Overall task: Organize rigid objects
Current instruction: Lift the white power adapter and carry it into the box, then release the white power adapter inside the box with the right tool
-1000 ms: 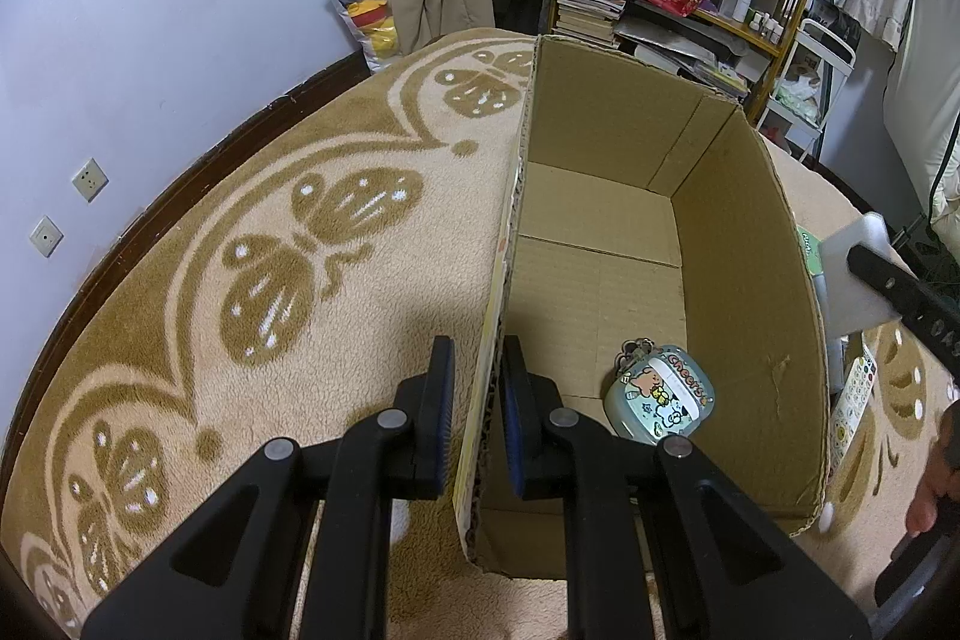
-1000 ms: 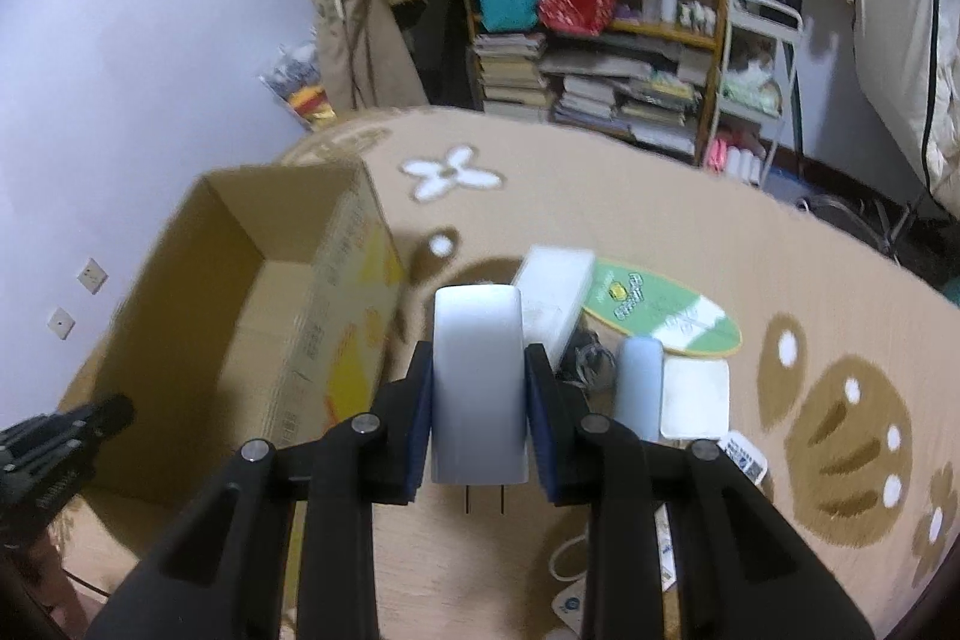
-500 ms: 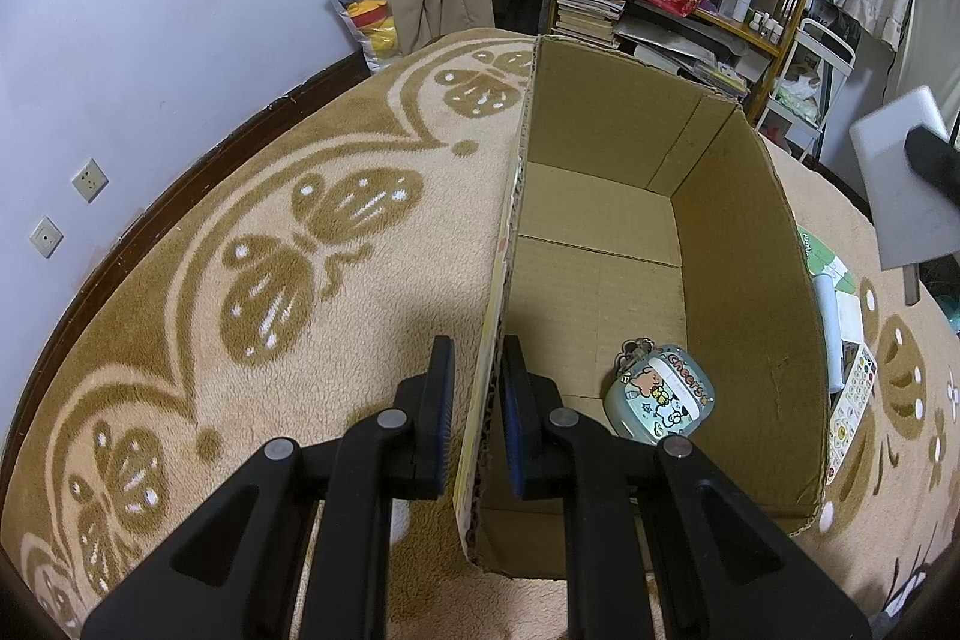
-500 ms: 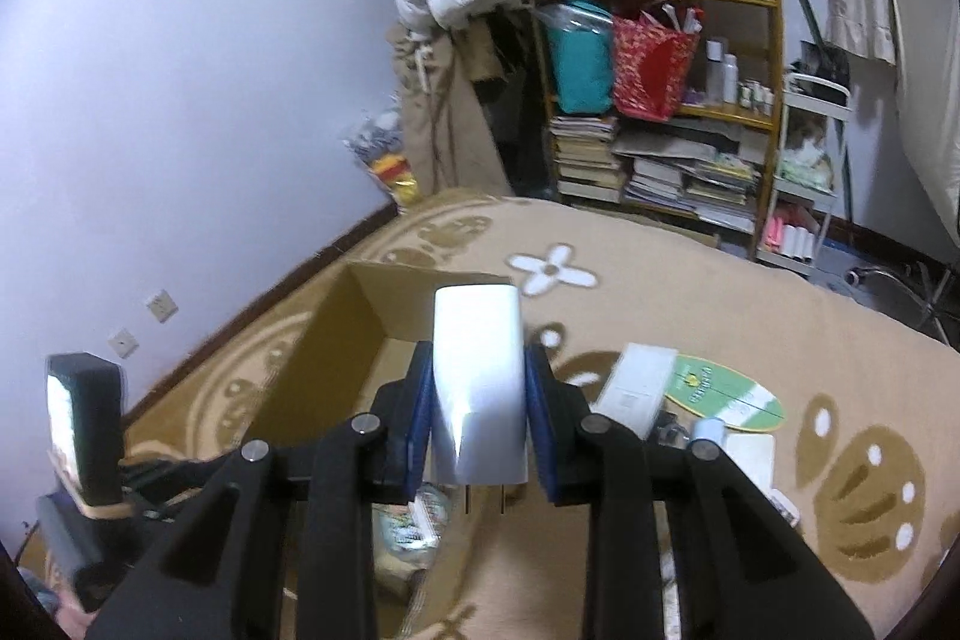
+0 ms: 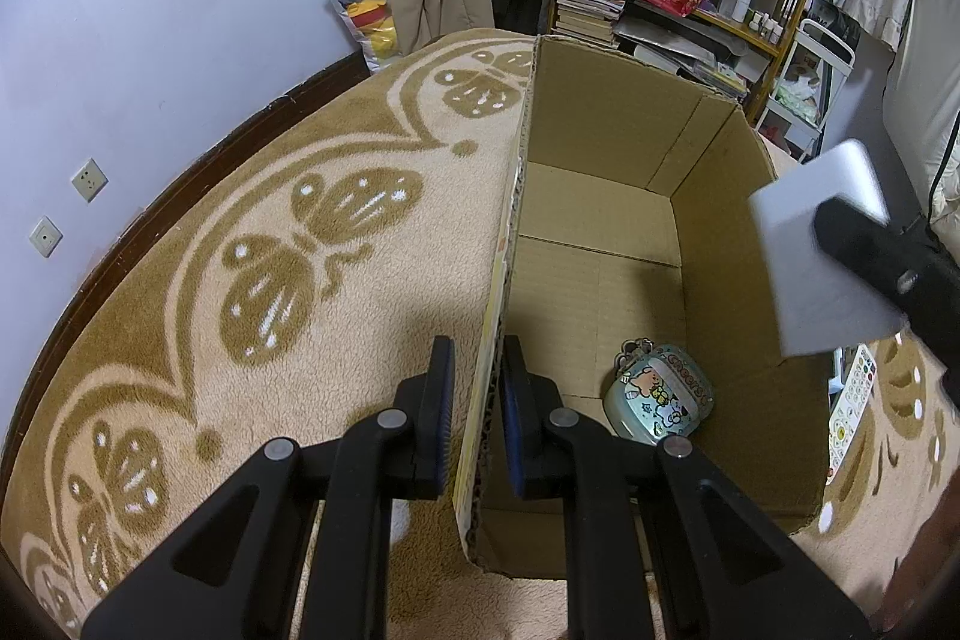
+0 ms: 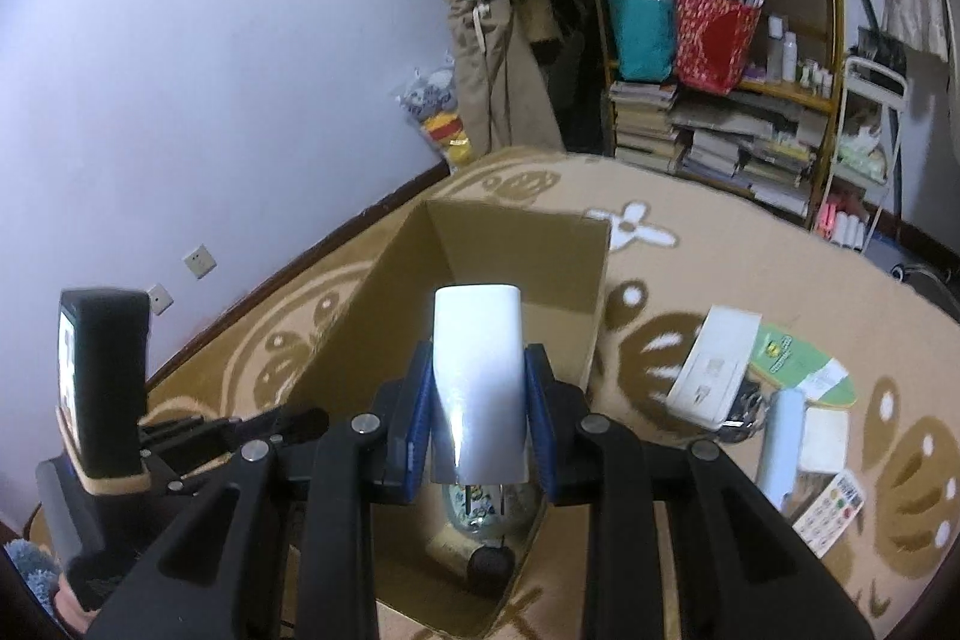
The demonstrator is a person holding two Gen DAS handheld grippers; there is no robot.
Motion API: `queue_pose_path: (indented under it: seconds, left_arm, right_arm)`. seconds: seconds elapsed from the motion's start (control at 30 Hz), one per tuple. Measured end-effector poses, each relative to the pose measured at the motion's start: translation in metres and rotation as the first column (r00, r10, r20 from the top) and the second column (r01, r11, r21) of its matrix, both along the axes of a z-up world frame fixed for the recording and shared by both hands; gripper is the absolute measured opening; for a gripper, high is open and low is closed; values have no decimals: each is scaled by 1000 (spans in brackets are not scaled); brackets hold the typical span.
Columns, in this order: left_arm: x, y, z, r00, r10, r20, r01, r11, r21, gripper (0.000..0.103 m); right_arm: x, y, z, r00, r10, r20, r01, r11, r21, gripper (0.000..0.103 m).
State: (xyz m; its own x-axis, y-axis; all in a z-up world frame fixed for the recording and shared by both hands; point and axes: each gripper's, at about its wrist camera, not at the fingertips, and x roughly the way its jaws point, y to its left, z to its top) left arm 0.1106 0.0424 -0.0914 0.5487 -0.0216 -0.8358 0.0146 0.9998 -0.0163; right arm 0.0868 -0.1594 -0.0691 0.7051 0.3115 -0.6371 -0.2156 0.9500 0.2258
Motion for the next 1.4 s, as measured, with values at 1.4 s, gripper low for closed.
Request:
queue_pose_path:
  seconds: [1.4]
  left_arm:
    - [1, 4, 0, 1000, -7, -3, 7, 1000, -10, 14]
  right_arm:
    - [-8, 12, -1, 999, -25, 35, 29, 993, -113, 71]
